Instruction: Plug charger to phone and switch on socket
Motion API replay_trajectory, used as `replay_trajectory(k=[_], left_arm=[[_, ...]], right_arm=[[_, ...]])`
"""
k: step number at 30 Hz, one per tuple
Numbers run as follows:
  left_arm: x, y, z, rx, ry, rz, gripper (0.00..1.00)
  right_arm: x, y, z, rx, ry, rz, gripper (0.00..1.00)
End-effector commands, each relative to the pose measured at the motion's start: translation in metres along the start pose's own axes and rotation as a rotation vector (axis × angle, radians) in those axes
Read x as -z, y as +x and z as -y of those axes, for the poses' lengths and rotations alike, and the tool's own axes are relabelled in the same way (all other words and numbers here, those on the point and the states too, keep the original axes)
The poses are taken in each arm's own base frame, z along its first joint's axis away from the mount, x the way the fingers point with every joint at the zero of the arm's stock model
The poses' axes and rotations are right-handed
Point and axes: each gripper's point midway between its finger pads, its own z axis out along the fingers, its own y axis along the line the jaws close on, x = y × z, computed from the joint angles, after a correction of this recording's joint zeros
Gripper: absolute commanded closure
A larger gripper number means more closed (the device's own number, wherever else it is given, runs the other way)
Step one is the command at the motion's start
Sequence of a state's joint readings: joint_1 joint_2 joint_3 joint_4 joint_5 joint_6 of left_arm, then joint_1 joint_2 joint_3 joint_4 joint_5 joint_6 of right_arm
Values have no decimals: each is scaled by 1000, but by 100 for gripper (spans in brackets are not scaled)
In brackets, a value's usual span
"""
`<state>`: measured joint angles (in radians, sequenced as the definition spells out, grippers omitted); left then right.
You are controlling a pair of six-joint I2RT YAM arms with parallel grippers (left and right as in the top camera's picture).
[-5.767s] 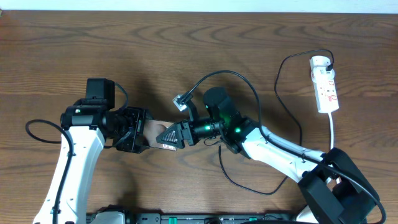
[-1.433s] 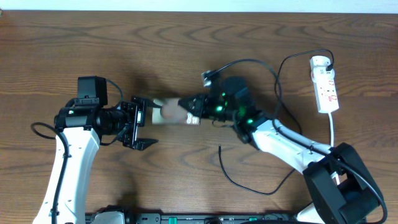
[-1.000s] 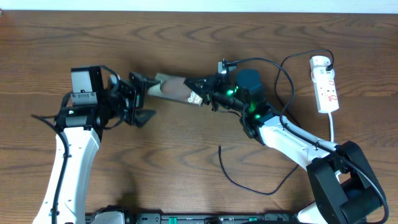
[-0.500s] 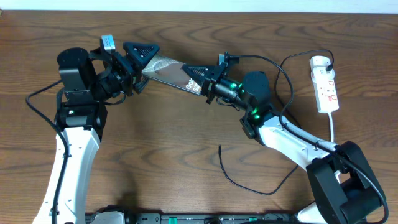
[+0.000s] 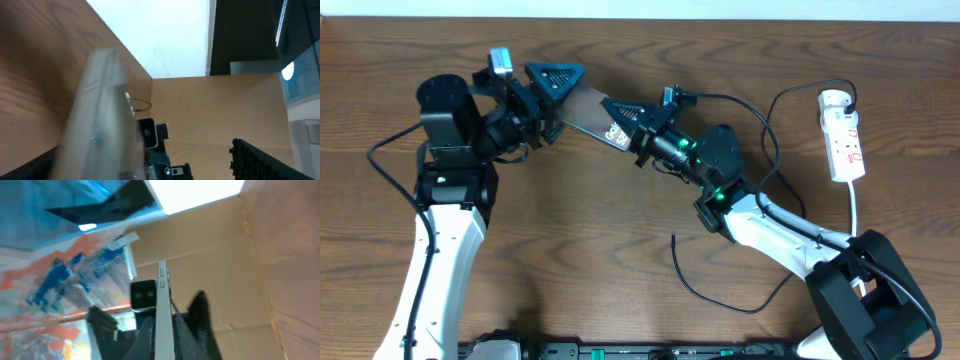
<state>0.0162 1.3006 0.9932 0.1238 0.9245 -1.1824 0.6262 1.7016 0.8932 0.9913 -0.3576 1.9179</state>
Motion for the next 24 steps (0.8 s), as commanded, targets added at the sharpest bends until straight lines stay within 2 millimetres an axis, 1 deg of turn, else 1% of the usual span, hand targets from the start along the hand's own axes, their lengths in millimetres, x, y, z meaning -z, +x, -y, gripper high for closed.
replay_trajectory(k=[1,6,10,16,18,20,24], left_arm=[[-3,2,5,58,4,9,9],[-7,-1,4,84,-9,44,9],[-10,-4,3,85,-19,81,9],[-13,-8,13,44,17,101,9],[-14,-9,16,29,32,104,12],[-14,-10,17,27,34,105,21],[-15,-10,15,23,31,103,22]], right_arm=[[-7,17,-20,23,-72,-17,99],[-7,19,-22,22,-88,-8,99],[-9,24,-21,19,-87,-12,99],[-10,29,-19,15,-87,-14,99],[-11,30,-19,15,-87,-17,99],[-11,32,-18,14,-86,-21,99],[-12,36,-17,27,-84,-27,99]])
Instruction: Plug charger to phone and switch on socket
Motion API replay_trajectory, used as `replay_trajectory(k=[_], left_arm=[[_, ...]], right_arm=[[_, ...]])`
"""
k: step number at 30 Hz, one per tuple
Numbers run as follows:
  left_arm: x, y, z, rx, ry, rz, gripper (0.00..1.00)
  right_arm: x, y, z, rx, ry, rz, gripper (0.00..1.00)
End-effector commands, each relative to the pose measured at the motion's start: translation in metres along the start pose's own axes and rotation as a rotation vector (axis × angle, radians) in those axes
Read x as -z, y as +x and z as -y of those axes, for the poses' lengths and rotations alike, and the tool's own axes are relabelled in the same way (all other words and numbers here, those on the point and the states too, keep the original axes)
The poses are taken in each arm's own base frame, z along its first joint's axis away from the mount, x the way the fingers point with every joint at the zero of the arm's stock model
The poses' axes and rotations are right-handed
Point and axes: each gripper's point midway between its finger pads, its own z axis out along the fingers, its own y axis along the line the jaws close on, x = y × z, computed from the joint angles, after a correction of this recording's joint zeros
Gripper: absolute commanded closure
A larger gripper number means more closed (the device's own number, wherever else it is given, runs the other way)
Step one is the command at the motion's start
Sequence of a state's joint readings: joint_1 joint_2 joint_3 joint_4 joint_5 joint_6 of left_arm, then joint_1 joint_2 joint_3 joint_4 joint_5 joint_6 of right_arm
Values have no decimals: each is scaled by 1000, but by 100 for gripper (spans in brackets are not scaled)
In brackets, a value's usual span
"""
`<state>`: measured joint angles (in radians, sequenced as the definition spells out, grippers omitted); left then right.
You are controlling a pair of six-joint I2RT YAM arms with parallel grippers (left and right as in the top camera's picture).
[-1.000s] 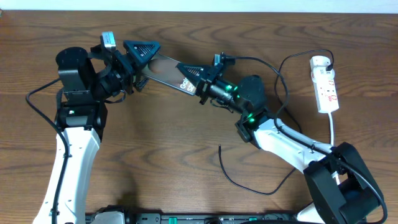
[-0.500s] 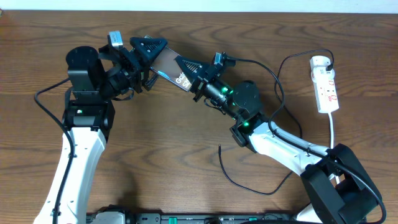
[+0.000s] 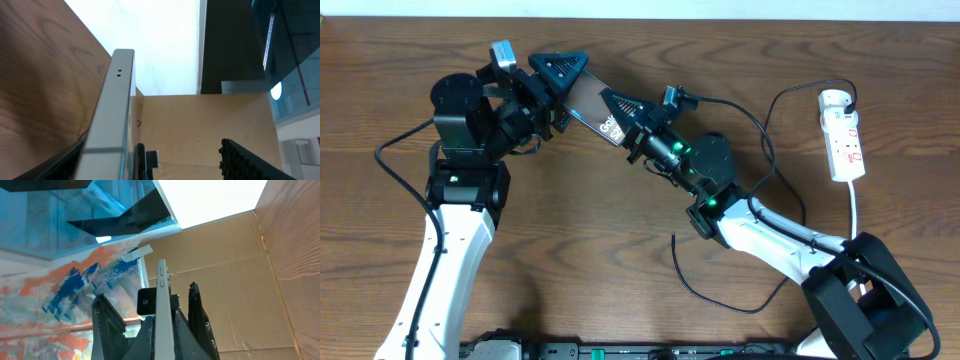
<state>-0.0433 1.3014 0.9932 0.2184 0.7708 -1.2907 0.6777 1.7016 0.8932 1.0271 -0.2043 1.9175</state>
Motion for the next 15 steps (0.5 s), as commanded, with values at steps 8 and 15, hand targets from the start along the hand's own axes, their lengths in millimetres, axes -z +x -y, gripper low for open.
replay_trajectory(k=[8,15], left_arm=[[-4,3,0,-55,3,-18,28],[-5,6,-1,-112,8,-42,35]], right_arm=[[-5,41,-4,33,-8,-126,99],[-6,44,-1,44,1,-129,99]])
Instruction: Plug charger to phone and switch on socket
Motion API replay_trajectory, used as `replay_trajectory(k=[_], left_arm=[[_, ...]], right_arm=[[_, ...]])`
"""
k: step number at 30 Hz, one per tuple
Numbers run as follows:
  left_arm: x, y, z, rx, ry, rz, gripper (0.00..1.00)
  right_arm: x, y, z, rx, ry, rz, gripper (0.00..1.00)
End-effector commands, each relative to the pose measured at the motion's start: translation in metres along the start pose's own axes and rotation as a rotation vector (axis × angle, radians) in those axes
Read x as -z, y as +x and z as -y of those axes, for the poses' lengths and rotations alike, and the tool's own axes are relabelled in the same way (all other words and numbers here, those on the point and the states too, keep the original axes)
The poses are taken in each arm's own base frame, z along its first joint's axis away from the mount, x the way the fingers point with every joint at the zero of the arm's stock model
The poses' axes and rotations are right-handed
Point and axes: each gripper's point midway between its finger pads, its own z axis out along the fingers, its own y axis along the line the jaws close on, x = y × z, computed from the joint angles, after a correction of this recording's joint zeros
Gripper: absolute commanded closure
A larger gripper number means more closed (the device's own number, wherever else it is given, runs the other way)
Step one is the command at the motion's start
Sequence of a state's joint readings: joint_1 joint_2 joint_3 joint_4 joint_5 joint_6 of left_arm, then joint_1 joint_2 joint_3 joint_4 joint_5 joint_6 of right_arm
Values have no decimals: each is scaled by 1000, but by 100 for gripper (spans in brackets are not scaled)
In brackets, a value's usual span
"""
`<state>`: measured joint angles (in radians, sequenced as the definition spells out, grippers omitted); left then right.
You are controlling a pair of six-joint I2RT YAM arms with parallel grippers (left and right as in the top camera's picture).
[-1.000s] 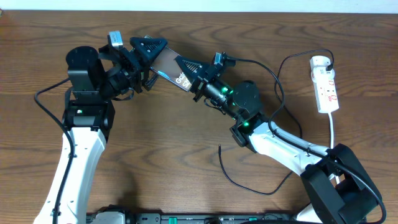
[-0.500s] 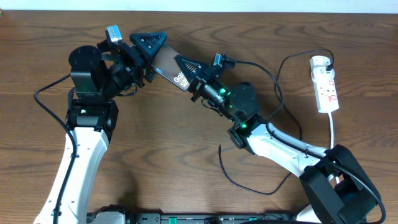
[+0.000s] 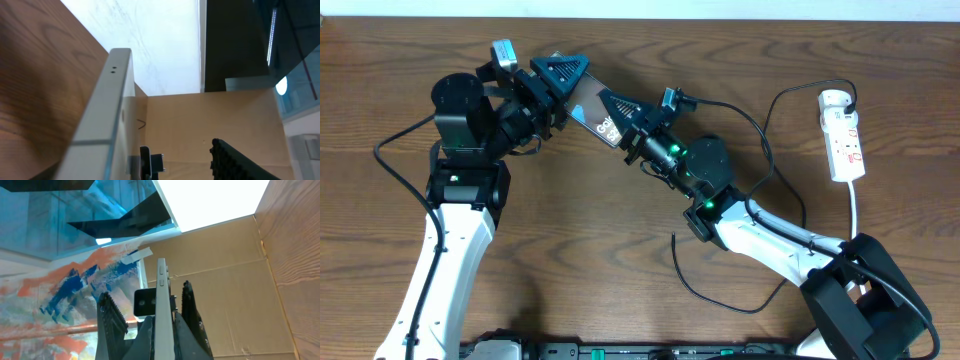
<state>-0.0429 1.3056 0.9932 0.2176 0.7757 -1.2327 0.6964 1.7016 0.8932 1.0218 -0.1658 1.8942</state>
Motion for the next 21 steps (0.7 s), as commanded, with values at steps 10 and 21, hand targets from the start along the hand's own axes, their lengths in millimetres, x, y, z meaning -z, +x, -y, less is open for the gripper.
replay_trajectory(k=[10,21], left_arm=[[-4,10,2,-108,18,-60,52],[-5,13,2,-108,19,-67,68]], right_arm=[[-4,42,-3,24,4,-147,99],[-4,45,-2,22,3,-149,99]])
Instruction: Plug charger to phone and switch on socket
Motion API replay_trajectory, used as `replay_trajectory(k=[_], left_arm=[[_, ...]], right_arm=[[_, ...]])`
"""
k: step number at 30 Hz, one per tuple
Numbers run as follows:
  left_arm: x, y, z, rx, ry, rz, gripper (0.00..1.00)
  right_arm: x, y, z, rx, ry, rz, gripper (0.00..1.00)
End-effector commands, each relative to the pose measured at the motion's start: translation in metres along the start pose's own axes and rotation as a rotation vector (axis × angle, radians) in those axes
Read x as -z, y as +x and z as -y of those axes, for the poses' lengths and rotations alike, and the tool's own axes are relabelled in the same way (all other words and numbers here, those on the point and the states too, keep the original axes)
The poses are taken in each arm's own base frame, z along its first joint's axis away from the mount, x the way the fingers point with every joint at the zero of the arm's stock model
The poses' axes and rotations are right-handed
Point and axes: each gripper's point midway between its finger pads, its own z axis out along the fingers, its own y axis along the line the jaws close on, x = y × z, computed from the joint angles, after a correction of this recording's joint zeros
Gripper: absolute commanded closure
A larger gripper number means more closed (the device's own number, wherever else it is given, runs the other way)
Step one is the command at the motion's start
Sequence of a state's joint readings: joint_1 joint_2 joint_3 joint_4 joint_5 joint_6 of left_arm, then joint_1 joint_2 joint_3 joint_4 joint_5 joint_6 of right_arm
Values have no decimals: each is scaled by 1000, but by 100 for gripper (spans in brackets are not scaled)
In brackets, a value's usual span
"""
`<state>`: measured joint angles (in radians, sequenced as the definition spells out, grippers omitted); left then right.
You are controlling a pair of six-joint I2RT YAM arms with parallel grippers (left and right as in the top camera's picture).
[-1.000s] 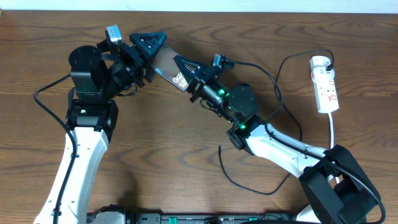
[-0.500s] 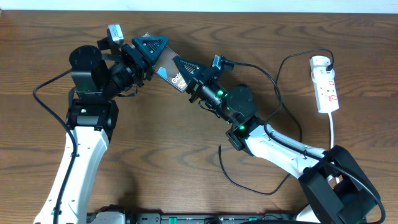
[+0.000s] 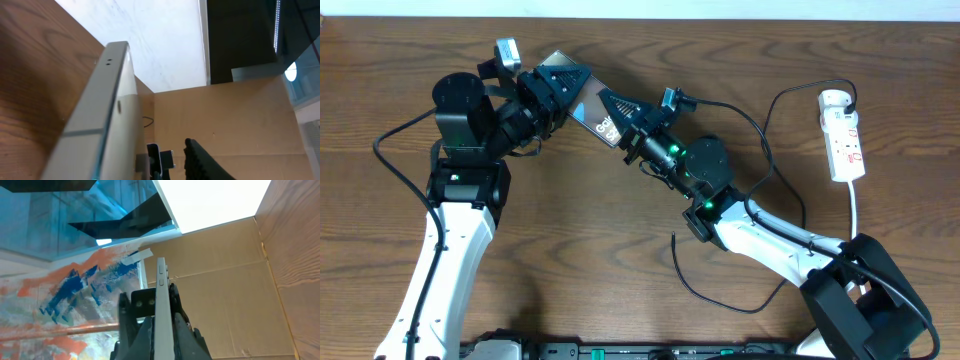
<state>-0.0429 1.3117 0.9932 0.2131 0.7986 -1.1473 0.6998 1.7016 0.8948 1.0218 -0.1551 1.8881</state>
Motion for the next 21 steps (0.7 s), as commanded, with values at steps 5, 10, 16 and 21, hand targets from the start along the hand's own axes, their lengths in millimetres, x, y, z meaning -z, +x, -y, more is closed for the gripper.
replay_trajectory(k=[5,10,16,21], left_arm=[[-8,16,7,-48,24,-56,74],[-9,16,7,-48,25,-58,74],[-9,16,7,-48,24,-58,75],[-9,16,7,-48,24,-58,89]], right_arm=[[-4,49,-1,13,5,-153,99],[-4,50,-1,12,5,-155,99],[-4,51,0,12,6,-156,99],[-4,51,0,12,6,-156,99]])
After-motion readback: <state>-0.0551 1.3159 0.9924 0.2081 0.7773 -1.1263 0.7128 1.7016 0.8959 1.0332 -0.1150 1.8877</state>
